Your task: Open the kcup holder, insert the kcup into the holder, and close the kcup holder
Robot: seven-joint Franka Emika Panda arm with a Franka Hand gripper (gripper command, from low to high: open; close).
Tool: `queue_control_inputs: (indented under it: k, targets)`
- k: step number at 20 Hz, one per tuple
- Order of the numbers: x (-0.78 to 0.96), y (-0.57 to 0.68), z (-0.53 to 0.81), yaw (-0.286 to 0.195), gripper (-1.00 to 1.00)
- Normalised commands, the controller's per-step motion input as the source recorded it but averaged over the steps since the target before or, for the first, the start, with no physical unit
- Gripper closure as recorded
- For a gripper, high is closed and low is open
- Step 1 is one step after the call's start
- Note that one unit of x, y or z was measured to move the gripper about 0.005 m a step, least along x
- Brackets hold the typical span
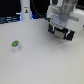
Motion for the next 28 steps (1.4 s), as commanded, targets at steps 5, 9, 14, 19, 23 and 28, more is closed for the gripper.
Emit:
queue_control_inputs:
  k: [5,9,14,19,23,28]
  targets:
    - [0.26,-0.48,0.01,0.006,1.00]
    - [0.40,-0.90,0.08,0.056,1.00]
    - [0.74,-0.28,0.17,-0.070,1.00]
    - [0.92,-0.32,0.23,-0.092,1.00]
    - [0.91,-0.32,0.23,-0.089,1.00]
    - [0.58,-0.35,0.14,-0.053,1.00]
